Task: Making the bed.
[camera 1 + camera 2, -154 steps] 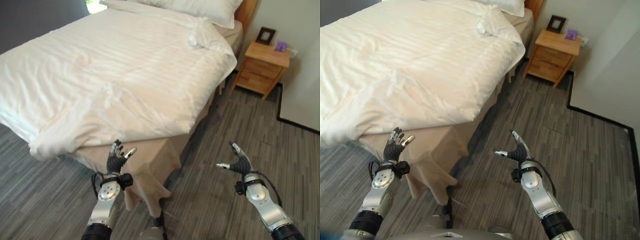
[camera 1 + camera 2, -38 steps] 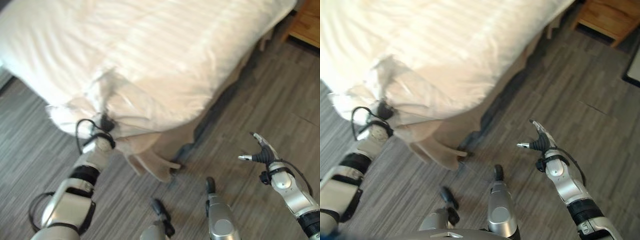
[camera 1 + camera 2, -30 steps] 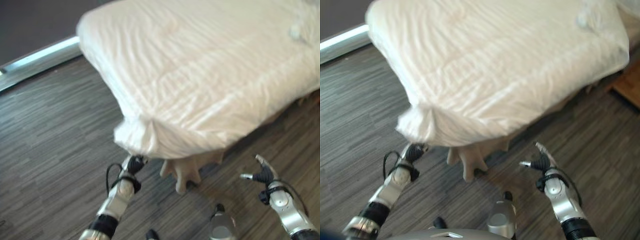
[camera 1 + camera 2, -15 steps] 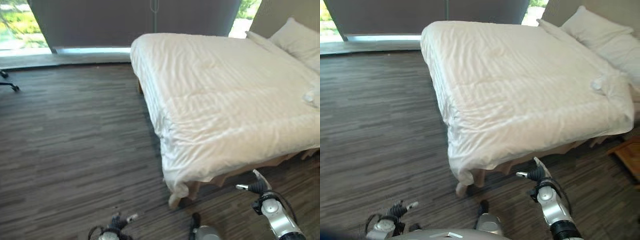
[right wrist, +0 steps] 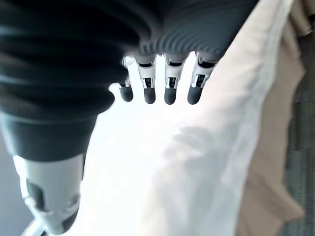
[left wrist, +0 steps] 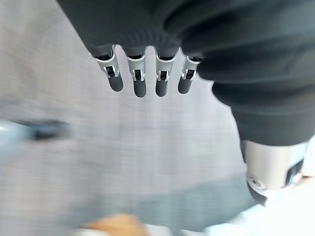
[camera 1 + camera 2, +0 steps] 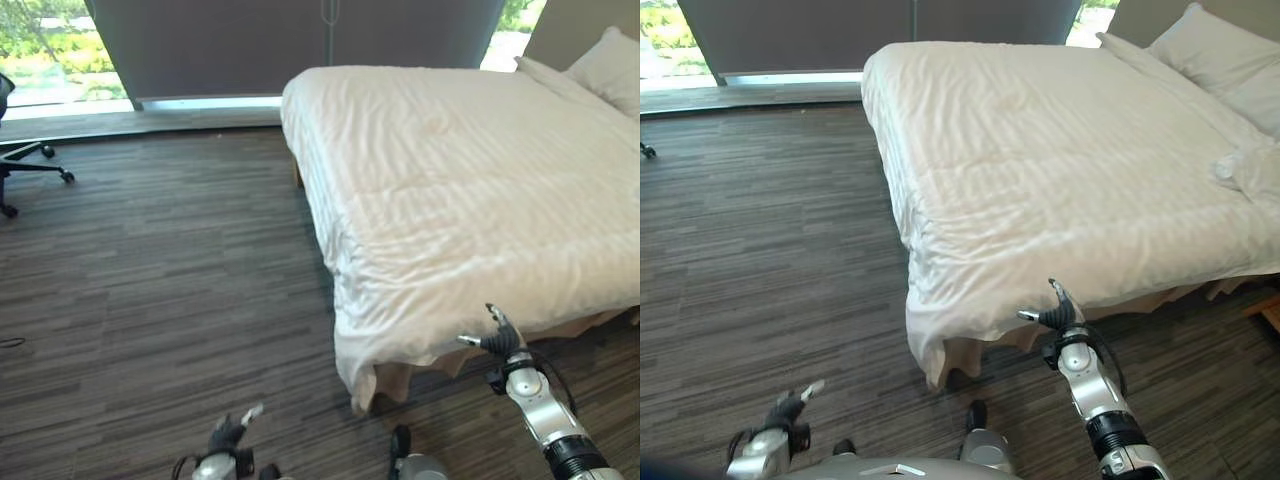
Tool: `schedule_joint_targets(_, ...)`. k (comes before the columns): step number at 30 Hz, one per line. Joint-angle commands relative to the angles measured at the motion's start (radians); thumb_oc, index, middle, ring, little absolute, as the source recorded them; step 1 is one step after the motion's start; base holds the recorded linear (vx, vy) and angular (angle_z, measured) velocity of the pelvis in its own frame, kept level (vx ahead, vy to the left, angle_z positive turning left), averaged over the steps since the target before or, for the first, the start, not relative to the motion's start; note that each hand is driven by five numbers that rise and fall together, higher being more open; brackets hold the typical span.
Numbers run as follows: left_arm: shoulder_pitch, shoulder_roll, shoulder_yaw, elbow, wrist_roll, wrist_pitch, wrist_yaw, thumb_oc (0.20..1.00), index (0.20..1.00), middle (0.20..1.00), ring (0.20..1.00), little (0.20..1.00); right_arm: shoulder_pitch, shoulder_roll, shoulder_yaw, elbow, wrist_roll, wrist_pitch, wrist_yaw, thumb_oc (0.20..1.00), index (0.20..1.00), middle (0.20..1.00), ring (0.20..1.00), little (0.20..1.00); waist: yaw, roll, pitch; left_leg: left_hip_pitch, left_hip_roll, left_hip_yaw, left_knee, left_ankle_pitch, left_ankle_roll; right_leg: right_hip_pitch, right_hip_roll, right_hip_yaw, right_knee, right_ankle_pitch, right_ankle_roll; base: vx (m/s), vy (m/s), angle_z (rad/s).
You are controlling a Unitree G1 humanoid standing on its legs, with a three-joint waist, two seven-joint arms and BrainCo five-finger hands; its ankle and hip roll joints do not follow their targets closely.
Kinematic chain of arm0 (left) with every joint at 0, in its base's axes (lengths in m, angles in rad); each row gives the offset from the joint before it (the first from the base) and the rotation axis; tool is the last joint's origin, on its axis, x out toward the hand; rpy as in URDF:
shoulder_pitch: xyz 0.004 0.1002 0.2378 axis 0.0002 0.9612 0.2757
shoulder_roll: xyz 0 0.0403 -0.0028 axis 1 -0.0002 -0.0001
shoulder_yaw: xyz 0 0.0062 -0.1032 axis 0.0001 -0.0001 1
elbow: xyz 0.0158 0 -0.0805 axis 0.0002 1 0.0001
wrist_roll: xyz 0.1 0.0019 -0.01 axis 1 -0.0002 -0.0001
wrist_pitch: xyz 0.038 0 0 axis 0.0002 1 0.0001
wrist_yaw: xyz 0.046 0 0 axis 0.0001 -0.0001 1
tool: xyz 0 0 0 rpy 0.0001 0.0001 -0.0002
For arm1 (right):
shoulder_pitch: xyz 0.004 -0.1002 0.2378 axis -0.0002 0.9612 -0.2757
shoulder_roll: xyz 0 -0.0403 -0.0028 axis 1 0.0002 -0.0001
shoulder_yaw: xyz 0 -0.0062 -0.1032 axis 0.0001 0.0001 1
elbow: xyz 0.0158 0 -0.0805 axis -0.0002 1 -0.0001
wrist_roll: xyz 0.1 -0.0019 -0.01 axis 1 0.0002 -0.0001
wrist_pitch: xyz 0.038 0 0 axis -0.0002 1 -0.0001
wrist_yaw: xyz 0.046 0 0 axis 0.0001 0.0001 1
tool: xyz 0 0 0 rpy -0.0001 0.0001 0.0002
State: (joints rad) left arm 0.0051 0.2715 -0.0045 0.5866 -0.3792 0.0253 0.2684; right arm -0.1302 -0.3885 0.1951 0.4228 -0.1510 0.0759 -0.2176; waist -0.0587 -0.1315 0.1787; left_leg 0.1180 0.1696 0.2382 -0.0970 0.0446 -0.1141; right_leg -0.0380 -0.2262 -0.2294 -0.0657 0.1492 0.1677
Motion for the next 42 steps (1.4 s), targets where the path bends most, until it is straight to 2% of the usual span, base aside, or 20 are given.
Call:
schedule_joint_targets(1, -0.261, 0.087, -0.044, -0.209, -0.073, -0.164, 0.04, 1.0, 1.0, 1.0, 1.0, 1.0, -0.124, -0.034, 0.061, -0.077, 0.021, -0.058, -0.023, 1.0, 1.0, 1.0, 1.0, 1.0, -0.041, 0.004, 0.009, 0.026, 0.032, 0.056, 0.01, -0.091, -0.023, -0.067, -0.04, 0.013, -0.02, 0.02, 0.043, -0.01, -0.087, -0.05)
schedule_joint_targets(5, -0.4, 0.084, -0.093, -0.325, -0.098, -0.216, 0.051, 1.0, 1.0, 1.0, 1.0, 1.0, -0.131, -0.065, 0.088, -0.081, 0.032, -0.078, -0.009, 1.0, 1.0, 1.0, 1.0, 1.0, -0.087, 0.052, 0.011, -0.002, 0.061, 0.079, 0.01, -0.065, -0.045, -0.096, -0.015, 0.03, -0.022, 0.006, 0.037, 0.01, -0.063, -0.19)
schedule_joint_targets(6, -0.387, 0.178, 0.004, -0.31, -0.193, -0.243, -0.009, 1.0, 1.0, 1.0, 1.0, 1.0, -0.12, -0.099, 0.059, -0.101, 0.057, -0.094, 0.012, 1.0, 1.0, 1.0, 1.0, 1.0, -0.087, 0.075, 0.012, -0.004, 0.069, 0.082, 0.01, -0.06, -0.054, -0.097, -0.007, 0.033, -0.022, -0.001, 0.036, 0.06, -0.028, -0.21)
schedule_joint_targets(7, -0.348, 0.175, 0.057, -0.33, -0.29, -0.249, -0.058, 1.0, 1.0, 1.0, 1.0, 1.0, -0.096, -0.112, 0.041, -0.143, 0.071, -0.103, 0.014, 1.0, 1.0, 1.0, 1.0, 1.0, -0.098, 0.087, 0.011, -0.008, 0.076, 0.087, 0.01, -0.055, -0.06, -0.099, -0.003, 0.036, -0.022, -0.006, 0.034, 0.06, -0.003, -0.31)
schedule_joint_targets(8, -0.319, 0.155, 0.015, -0.351, -0.245, -0.248, -0.066, 1.0, 1.0, 1.0, 1.0, 1.0, -0.075, -0.114, 0.046, -0.178, 0.053, -0.097, 0.028, 1.0, 1.0, 1.0, 1.0, 1.0, -0.113, 0.099, 0.007, -0.016, 0.08, 0.095, 0.01, -0.045, -0.062, -0.108, 0.003, 0.041, -0.022, -0.007, 0.031, 0.07, -0.017, -0.33)
schedule_joint_targets(10, -0.421, 0.093, -0.054, -0.303, -0.261, -0.252, -0.039, 1.0, 1.0, 1.0, 1.0, 1.0, -0.102, -0.109, 0.075, -0.159, 0.065, -0.124, 0.034, 1.0, 1.0, 1.0, 1.0, 1.0, -0.144, 0.12, 0.006, -0.022, 0.094, 0.115, 0.01, -0.037, -0.071, -0.125, 0.018, 0.053, -0.022, -0.012, 0.027, 0.05, -0.036, -0.27)
schedule_joint_targets(11, -0.421, 0.093, -0.054, -0.303, -0.261, -0.252, -0.039, 1.0, 1.0, 1.0, 1.0, 1.0, -0.102, -0.109, 0.075, -0.159, 0.065, -0.124, 0.034, 1.0, 1.0, 1.0, 1.0, 1.0, -0.144, 0.12, 0.006, -0.022, 0.094, 0.115, 0.01, -0.037, -0.071, -0.125, 0.018, 0.053, -0.022, -0.012, 0.027, 0.01, -0.015, -0.14)
schedule_joint_targets(13, -0.378, 0.112, 0.036, -0.321, -0.42, -0.257, -0.12, 1.0, 1.0, 1.0, 1.0, 1.0, -0.128, -0.115, 0.034, -0.178, 0.161, -0.143, 0.035, 1.0, 1.0, 1.0, 1.0, 1.0, -0.146, 0.144, 0.013, -0.039, 0.103, 0.118, 0.01, -0.028, -0.08, -0.144, 0.027, 0.056, -0.022, -0.016, 0.026, 0.02, -0.012, -0.22)
schedule_joint_targets(16, -0.39, 0.056, -0.028, -0.331, -0.433, -0.273, -0.106, 1.0, 1.0, 1.0, 1.0, 1.0, -0.184, -0.089, 0.03, -0.192, 0.202, -0.164, 0.016, 1.0, 1.0, 1.0, 1.0, 1.0, -0.173, 0.166, 0.011, -0.062, 0.118, 0.152, 0.01, -0.016, -0.089, -0.187, 0.045, 0.076, -0.022, -0.017, 0.025, 0.04, -0.018, -0.18)
schedule_joint_targets(20, -0.427, 0.012, -0.098, -0.31, -0.446, -0.259, -0.152, 1.0, 1.0, 1.0, 1.0, 1.0, -0.263, -0.075, 0.022, -0.197, 0.244, -0.199, -0.017, 1.0, 1.0, 1.0, 1.0, 1.0, -0.191, 0.185, 0.01, -0.086, 0.135, 0.167, 0.01, 0.002, -0.101, -0.215, 0.06, 0.082, -0.022, -0.02, 0.022, 0.05, -0.055, -0.35)
schedule_joint_targets(23, -0.471, -0.016, -0.137, -0.279, -0.477, -0.255, -0.171, 1.0, 1.0, 1.0, 1.0, 1.0, -0.294, -0.038, 0.023, -0.162, 0.361, -0.221, -0.007, 1.0, 1.0, 1.0, 1.0, 1.0, -0.199, 0.194, 0.008, -0.097, 0.144, 0.172, 0.01, 0.009, -0.108, -0.226, 0.064, 0.082, -0.022, -0.022, 0.018, 0.05, -0.045, -0.12)
schedule_joint_targets(24, -0.522, -0.04, -0.171, -0.26, -0.514, -0.258, -0.172, 0.925, 0.925, 0.925, 0.925, 0.925, -0.342, 0.009, 0.033, -0.118, 0.513, -0.249, -0.002, 0.2, 0.2, 0.2, 0.2, 0.2, -0.202, 0.201, 0.011, -0.107, 0.146, 0.171, 0.01, 0.018, -0.114, -0.235, 0.069, 0.08, -0.022, -0.022, 0.016, 0.02, -0.034, -0.1)
schedule_joint_targets(25, -0.525, -0.04, -0.171, -0.258, -0.515, -0.259, -0.173, 0.824, 0.824, 0.824, 0.824, 0.824, -0.346, 0.008, 0.033, -0.113, 0.516, -0.252, -0.001, 0.2, 0.2, 0.2, 0.2, 0.2, -0.201, 0.201, 0.012, -0.108, 0.147, 0.172, 0.01, 0.018, -0.114, -0.236, 0.069, 0.081, -0.022, -0.021, 0.016, 0.02, -0.034, -0.14)
schedule_joint_targets(27, -0.525, -0.04, -0.171, -0.257, -0.515, -0.259, -0.173, 0.824, 0.824, 0.824, 0.824, 0.824, -0.346, 0.008, 0.033, -0.113, 0.516, -0.252, -0.001, 0.2, 0.2, 0.2, 0.2, 0.2, -0.201, 0.201, 0.012, -0.108, 0.147, 0.172, 0.01, 0.018, -0.114, -0.236, 0.069, 0.081, -0.022, -0.021, 0.016, 0.01, -0.038, -0.08)
schedule_joint_targets(28, -0.621, -0.094, -0.185, -0.215, -0.623, -0.274, -0.189, 0.2, 0.2, 0.2, 0.2, 0.2, -0.461, 0.113, 0.027, -0.04, 0.867, -0.307, 0.077, 0.2, 0.2, 0.2, 0.2, 0.2, -0.19, 0.204, 0.015, -0.13, 0.153, 0.172, 0.01, 0.029, -0.125, -0.257, 0.076, 0.08, -0.022, -0.024, 0.017, 0.04, -0.106, -0.02)
schedule_joint_targets(30, -0.671, -0.153, -0.188, -0.166, -0.72, -0.29, -0.217, 0.2, 0.2, 0.2, 0.2, 0.2, -0.504, 0.178, 0.005, -0.004, 1.097, -0.358, 0.149, 0.2, 0.2, 0.2, 0.2, 0.2, -0.179, 0.196, 0.019, -0.136, 0.163, 0.168, 0.01, 0.036, -0.134, -0.26, 0.08, 0.075, -0.022, -0.03, 0.015, 0.05, -0.128, 0.0)
schedule_joint_targets(31, -0.674, -0.152, -0.188, -0.163, -0.722, -0.291, -0.219, 0.2, 0.2, 0.2, 0.2, 0.2, -0.508, 0.176, 0.003, 0.002, 1.102, -0.359, 0.155, 0.2, 0.2, 0.2, 0.2, 0.2, -0.179, 0.196, 0.02, -0.136, 0.164, 0.167, 0.01, 0.036, -0.134, -0.26, 0.081, 0.075, -0.022, -0.03, 0.014, 0.05, -0.125, 0.04)
schedule_joint_targets(32, -0.695, -0.179, -0.196, -0.144, -0.76, -0.29, -0.246, 0.2, 0.2, 0.2, 0.2, 0.2, -0.528, 0.206, -0.01, 0.008, 1.195, -0.387, 0.195, 0.2, 0.2, 0.2, 0.2, 0.2, -0.172, 0.191, 0.026, -0.141, 0.169, 0.159, 0.01, 0.043, -0.137, -0.258, 0.082, 0.07, -0.02, -0.034, 0.012, 0.02, -0.093, 0.03)
schedule_joint_targets(39, -0.769, -0.203, -0.193, -0.099, -0.838, -0.296, -0.326, 0.2, 0.2, 0.2, 0.2, 0.2, -0.608, 0.248, -0.036, 0.051, 1.339, -0.423, 0.289, 0.2, 0.2, 0.2, 0.2, 0.2, -0.154, 0.177, 0.068, -0.185, 0.178, 0.136, 0.01, 0.057, -0.142, -0.282, 0.077, 0.042, -0.004, -0.038, 0.005, -0.02, -0.072, 0.16)
schedule_joint_targets(42, -0.831, -0.213, -0.192, -0.068, -0.87, -0.302, -0.346, 0.2, 0.2, 0.2, 0.2, 0.2, -0.654, 0.279, -0.016, 0.083, 1.379, -0.424, 0.316, 0.2, 0.2, 0.2, 0.2, 0.2, -0.136, 0.173, 0.12, -0.228, 0.175, 0.117, 0.01, 0.06, -0.136, -0.378, 0.068, 0.029, 0.097, -0.057, -0.005, -0.13, -0.061, 0.24)
